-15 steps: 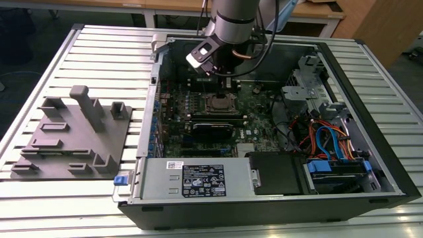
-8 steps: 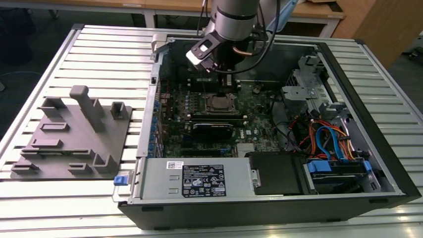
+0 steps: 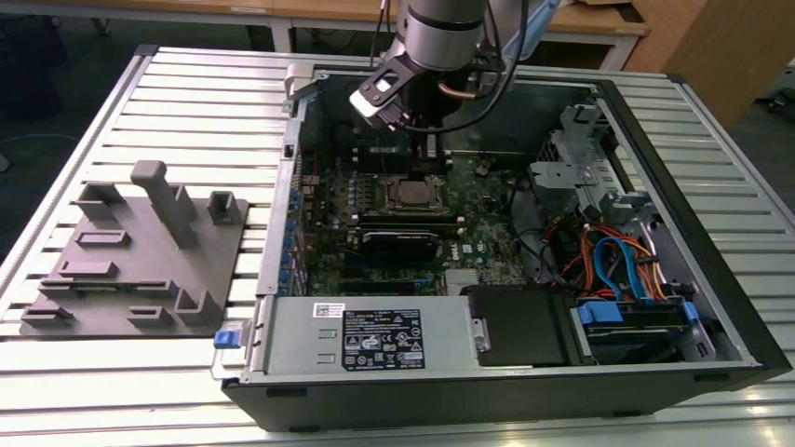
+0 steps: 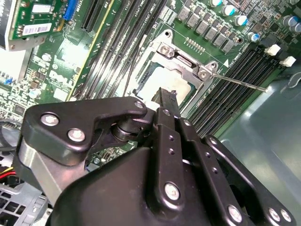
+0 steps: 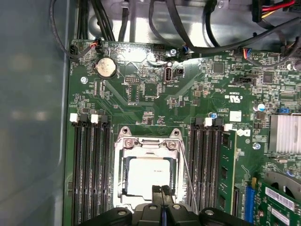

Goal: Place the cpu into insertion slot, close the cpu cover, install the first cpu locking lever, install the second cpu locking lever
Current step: 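Install the first cpu locking lever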

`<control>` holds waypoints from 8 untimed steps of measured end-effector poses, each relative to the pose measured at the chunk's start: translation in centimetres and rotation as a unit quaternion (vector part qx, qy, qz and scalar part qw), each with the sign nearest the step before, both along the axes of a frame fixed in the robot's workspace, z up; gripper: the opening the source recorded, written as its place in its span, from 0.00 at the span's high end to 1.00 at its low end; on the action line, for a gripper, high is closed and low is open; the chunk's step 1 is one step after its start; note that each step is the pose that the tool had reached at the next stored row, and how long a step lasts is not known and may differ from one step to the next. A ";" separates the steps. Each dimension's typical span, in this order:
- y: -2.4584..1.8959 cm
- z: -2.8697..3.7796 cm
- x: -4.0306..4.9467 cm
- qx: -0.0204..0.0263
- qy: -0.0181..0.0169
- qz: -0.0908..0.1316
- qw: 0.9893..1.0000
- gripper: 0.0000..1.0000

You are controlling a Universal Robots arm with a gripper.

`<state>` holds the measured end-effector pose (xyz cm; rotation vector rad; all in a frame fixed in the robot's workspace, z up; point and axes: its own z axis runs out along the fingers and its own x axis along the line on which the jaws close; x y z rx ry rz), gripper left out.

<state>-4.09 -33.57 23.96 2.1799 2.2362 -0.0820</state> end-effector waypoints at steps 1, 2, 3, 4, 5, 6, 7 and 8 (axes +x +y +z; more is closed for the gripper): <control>0.00 0.08 0.00 -0.001 0.000 0.000 1.000 0.90; 0.00 0.18 0.00 -0.002 0.000 0.000 1.000 0.90; 0.00 0.27 0.00 -0.003 0.000 0.000 1.000 0.90; 0.00 0.38 0.00 -0.004 0.000 0.000 1.000 0.90; 0.00 0.48 0.00 -0.005 0.000 0.000 1.000 0.90; 0.00 0.60 0.00 -0.006 0.000 0.000 1.000 0.90; 0.00 0.71 0.00 -0.007 0.000 0.000 1.000 0.90; 0.00 0.82 0.00 -0.007 0.000 0.000 1.000 0.90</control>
